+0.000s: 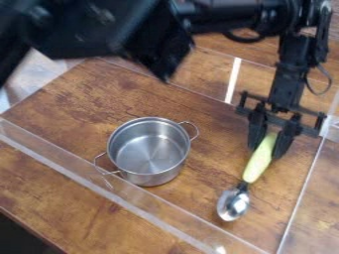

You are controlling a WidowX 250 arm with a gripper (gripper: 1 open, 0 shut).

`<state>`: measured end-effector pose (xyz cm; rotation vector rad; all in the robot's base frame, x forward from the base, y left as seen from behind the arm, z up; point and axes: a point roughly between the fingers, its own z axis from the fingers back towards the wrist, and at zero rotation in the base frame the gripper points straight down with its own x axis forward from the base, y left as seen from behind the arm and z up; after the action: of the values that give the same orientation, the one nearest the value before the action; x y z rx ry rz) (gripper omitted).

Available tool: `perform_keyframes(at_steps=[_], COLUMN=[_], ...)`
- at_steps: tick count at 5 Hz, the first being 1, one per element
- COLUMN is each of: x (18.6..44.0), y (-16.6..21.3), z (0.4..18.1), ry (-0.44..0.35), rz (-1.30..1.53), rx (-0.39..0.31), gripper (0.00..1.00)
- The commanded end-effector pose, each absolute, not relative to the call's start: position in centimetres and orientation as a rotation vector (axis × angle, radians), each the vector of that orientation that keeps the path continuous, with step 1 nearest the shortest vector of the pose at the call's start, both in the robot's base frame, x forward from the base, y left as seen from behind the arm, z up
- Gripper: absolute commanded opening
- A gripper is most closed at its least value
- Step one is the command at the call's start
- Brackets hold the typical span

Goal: Move the green spoon to the left

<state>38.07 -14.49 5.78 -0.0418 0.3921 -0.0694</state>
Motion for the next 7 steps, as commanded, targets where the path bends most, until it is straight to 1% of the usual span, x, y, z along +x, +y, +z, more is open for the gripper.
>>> perform_keyframes(at_steps=[1, 2, 3, 5, 6, 7], x=[36.7, 36.2, 35.8, 35.1, 35.0, 34.8], y=[-11.8, -8.9, -7.9, -8.1, -8.1, -7.8], z=[13.2, 17.0, 18.1, 17.9, 17.1, 16.9], ry=[0.233, 0.190, 0.183, 0.180, 0.177, 0.173], rz=[-0.037, 0.031, 0.039, -0.008, -0.089, -0.165], rx=[-0.102, -0.123, -0.126, -0.124, -0.120, -0.112], gripper=[0.00, 0.00, 0.00, 0.00, 0.00, 0.00])
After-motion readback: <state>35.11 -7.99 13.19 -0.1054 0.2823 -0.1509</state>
